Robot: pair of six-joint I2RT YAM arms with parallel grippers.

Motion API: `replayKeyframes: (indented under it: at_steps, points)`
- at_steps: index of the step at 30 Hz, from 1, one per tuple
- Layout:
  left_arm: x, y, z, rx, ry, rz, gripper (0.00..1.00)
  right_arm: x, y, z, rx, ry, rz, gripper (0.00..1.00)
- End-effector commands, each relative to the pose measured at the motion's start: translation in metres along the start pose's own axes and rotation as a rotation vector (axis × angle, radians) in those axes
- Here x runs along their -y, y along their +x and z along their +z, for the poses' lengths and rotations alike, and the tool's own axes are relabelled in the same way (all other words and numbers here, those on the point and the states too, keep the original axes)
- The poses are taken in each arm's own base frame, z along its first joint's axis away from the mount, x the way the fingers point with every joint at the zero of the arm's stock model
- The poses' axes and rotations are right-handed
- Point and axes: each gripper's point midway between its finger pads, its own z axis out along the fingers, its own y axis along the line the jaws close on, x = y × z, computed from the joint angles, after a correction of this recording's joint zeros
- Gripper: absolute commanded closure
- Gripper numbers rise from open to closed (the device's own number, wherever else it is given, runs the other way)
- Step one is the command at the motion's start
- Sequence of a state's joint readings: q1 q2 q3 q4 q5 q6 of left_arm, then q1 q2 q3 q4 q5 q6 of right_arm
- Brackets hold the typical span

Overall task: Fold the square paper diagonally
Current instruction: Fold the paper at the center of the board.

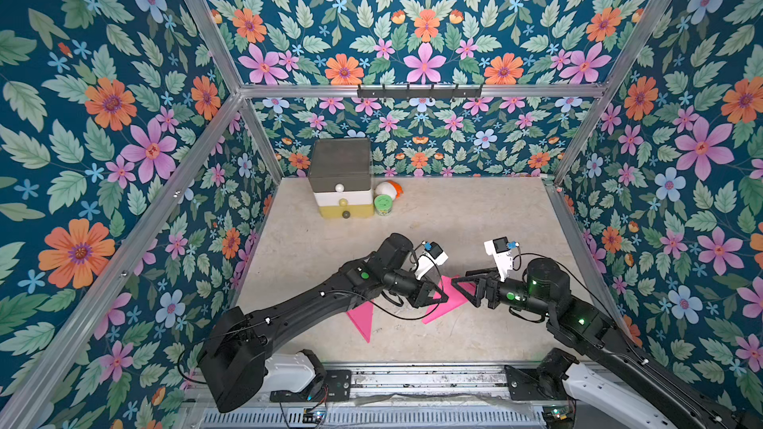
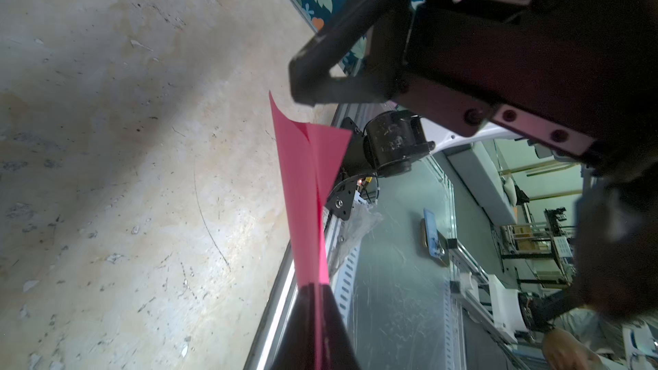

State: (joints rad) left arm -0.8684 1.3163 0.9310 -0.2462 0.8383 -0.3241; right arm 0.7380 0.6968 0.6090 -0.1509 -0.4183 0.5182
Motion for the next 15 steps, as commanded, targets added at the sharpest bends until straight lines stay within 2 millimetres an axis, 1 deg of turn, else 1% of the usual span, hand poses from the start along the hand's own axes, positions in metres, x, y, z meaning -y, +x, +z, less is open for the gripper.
replayKeyframes:
  at_steps: [1, 3, 4, 6, 8, 10, 12, 13, 15]
  points:
    - [0.008, 0.021, -0.007, -0.092, 0.072, -0.008, 0.91, -0.026, -0.007, -0.006, 0.022, -0.121, -0.067, 0.05]
    - [0.01, 0.017, -0.007, -0.075, 0.094, -0.008, 0.91, -0.03, -0.008, -0.01, 0.038, -0.14, -0.079, 0.05]
    - [0.011, 0.015, -0.006, -0.059, 0.111, -0.011, 0.91, -0.029, -0.008, -0.011, 0.047, -0.132, -0.079, 0.05]
    - [0.008, 0.015, -0.003, -0.048, 0.115, -0.025, 0.9, -0.018, -0.011, -0.012, 0.078, -0.08, -0.07, 0.05]
    - [-0.002, 0.019, 0.0, -0.059, 0.081, -0.043, 0.9, -0.009, -0.014, -0.011, 0.107, -0.03, -0.06, 0.05]
    - [-0.022, 0.024, 0.004, -0.074, -0.017, -0.082, 0.93, 0.012, -0.019, -0.008, 0.128, 0.084, -0.036, 0.05]
    - [-0.047, 0.033, 0.004, -0.104, -0.138, -0.116, 0.97, 0.04, -0.023, -0.005, 0.144, 0.226, -0.003, 0.05]
    - [-0.055, 0.036, 0.005, -0.109, -0.167, -0.127, 0.98, 0.045, -0.023, -0.003, 0.138, 0.252, 0.005, 0.05]
    - [-0.079, 0.039, 0.004, -0.101, -0.284, -0.153, 0.98, 0.059, -0.027, -0.002, 0.151, 0.331, 0.054, 0.07]
